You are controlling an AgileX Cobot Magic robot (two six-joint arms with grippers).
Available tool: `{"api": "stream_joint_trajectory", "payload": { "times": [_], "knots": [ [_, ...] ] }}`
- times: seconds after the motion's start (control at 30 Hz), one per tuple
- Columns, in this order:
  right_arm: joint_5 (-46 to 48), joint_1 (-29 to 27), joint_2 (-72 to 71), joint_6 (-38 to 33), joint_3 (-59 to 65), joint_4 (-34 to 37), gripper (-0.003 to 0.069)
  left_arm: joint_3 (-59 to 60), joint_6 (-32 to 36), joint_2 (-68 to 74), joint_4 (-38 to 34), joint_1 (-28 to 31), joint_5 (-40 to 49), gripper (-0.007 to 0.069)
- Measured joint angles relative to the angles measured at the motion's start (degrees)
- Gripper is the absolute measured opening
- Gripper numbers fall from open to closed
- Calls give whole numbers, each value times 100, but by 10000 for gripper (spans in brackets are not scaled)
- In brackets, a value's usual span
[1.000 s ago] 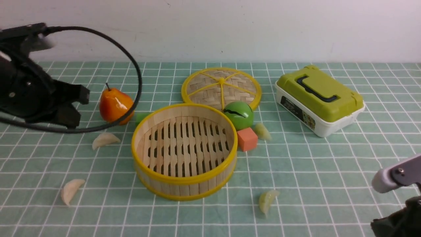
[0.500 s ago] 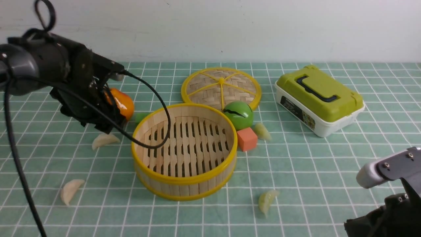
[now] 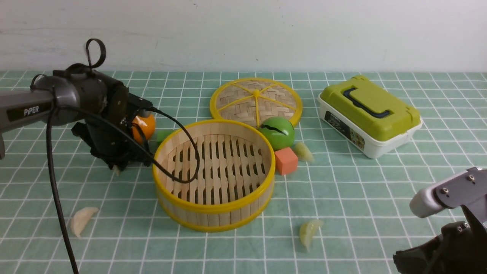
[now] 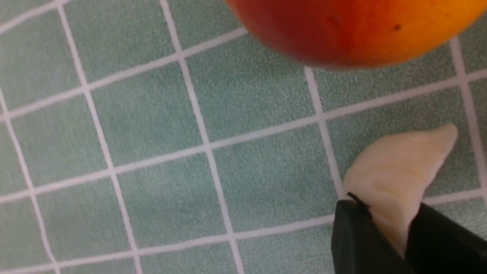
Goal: Put the dumplings into the steamer on the table with the blue tablecloth.
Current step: 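Reach for and grasp a dumpling on the table with the left gripper, then place the dumpling into the bamboo steamer basket with the left gripper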
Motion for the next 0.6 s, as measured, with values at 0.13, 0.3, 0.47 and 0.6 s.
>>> {"api": "stream_joint_trajectory", "payload": {
  "times": [0.13,0.3,0.47,0.6],
  "knots": [
    [0,0,6,-13,0,152,6,0,-409,-214,-106,0,170,122],
    [-21,0,6,-15,0,313,10,-160,-632,-972,-1054,-20,476,122],
    [-50,0,6,-15,0,334,14,-289,-546,-1553,-2390,-522,481,122],
    [-66,0,6,-15,0,334,20,-295,-691,-1166,-2520,-1113,254,122]
  ]
}}
